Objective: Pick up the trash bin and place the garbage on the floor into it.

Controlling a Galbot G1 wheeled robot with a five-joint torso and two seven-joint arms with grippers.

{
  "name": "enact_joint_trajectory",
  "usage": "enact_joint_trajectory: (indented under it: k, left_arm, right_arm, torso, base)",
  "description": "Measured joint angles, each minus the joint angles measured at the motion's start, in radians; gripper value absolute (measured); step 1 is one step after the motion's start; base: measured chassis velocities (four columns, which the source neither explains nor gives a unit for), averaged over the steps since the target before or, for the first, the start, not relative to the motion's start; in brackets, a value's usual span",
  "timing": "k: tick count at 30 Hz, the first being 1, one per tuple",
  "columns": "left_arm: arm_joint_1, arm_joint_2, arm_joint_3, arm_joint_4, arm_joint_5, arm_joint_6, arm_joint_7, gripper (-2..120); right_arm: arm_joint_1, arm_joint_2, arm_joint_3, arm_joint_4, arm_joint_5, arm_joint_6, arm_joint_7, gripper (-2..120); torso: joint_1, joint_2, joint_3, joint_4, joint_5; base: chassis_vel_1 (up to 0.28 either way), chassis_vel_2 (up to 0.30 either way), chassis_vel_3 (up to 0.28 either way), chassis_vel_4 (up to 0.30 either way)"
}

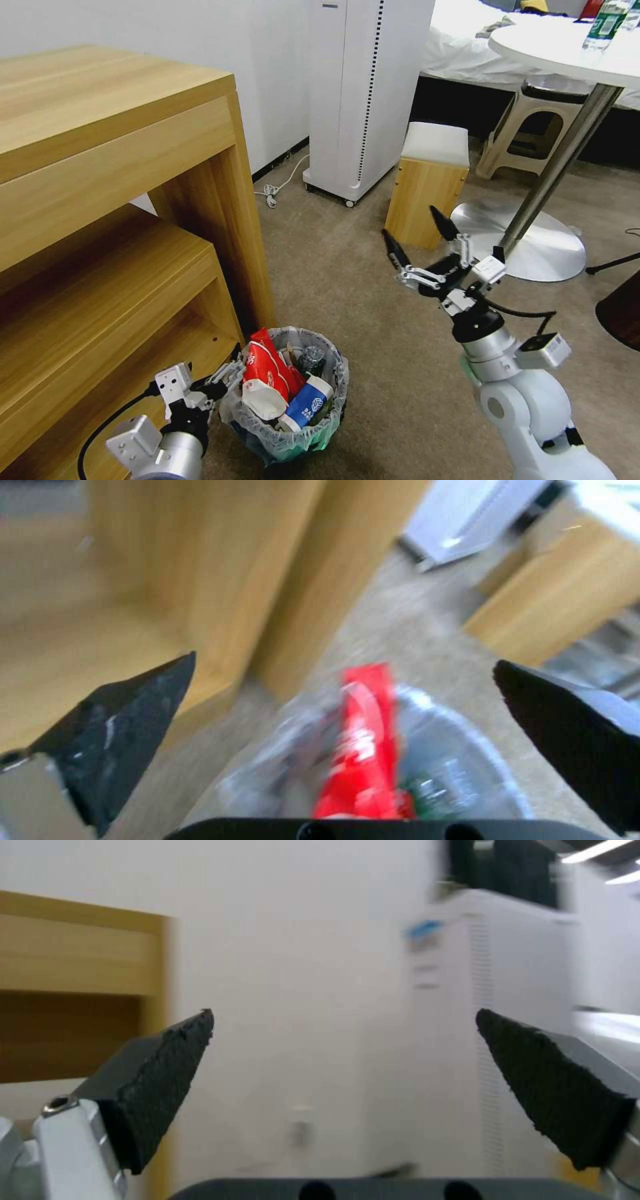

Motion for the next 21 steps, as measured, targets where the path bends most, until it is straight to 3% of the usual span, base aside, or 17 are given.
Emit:
enact_joint_trajectory:
  k: [1,2,3,4,7,12,17,21]
  left_arm:
    - [0.002,0.001,0.002,0.005,0.046,-0.025,0.043,113]
    - [0.004,0.006,0.002,0.021,0.159,-0.091,0.153,114]
    - [0.004,0.009,0.002,0.03,0.23,-0.143,0.217,114]
    - [0.004,0.009,0.002,0.03,0.23,-0.143,0.217,114]
    - [-0.008,0.012,-0.013,0.063,0.384,-0.303,0.324,114]
    - [-0.027,0.0,-0.034,0.096,0.478,-0.43,0.335,110]
    - [-0.03,0.0,-0.049,0.093,0.488,-0.427,0.31,103]
    - [-0.029,0.033,-0.085,0.076,0.458,-0.368,0.285,100]
  right_arm:
    - [-0.019,0.008,0.011,0.0,-0.008,0.002,0.033,100]
    - [-0.05,0.016,0.023,0.0,-0.015,0.008,0.082,100]
    - [-0.071,0.019,0.03,-0.002,-0.021,0.016,0.11,100]
    - [-0.071,0.019,0.03,-0.002,-0.021,0.016,0.11,100]
    - [-0.154,0.017,0.074,-0.02,-0.07,0.102,0.169,100]
    - [-0.247,0.016,0.174,-0.046,-0.117,0.248,0.132,100]
    - [-0.311,0.03,0.205,-0.052,-0.126,0.296,0.121,100]
    - [-0.331,0.05,0.206,-0.06,-0.164,0.312,0.138,100]
  torso:
    - [0.0,0.0,0.0,-0.0001,0.0001]
    - [0.0,0.0,0.0,-0.0001,0.0001]
    - [0.0,0.0,0.0,-0.0001,-0.0001]
    - [0.0,0.0,0.0,-0.0001,-0.0001]
    - [0.0,0.0,0.0,-0.0001,0.0002]
    - [0.0,0.0,0.0,-0.0001,0.0]
    - [0.0,0.0,0.0,-0.0002,-0.0001]
    - [0.0,0.0,0.0,-0.0001,0.0]
  base:
    - [0.0,0.0,0.0,0.0]
    - [0.0,0.0,0.0,0.0]
    - [0.0,0.0,0.0,0.0]
    - [0.0,0.0,0.0,0.0]
    - [0.0,0.0,0.0,0.0]
    - [0.0,0.0,0.0,0.0]
    - [0.0,0.0,0.0,0.0]
    - [0.0,0.0,0.0,0.0]
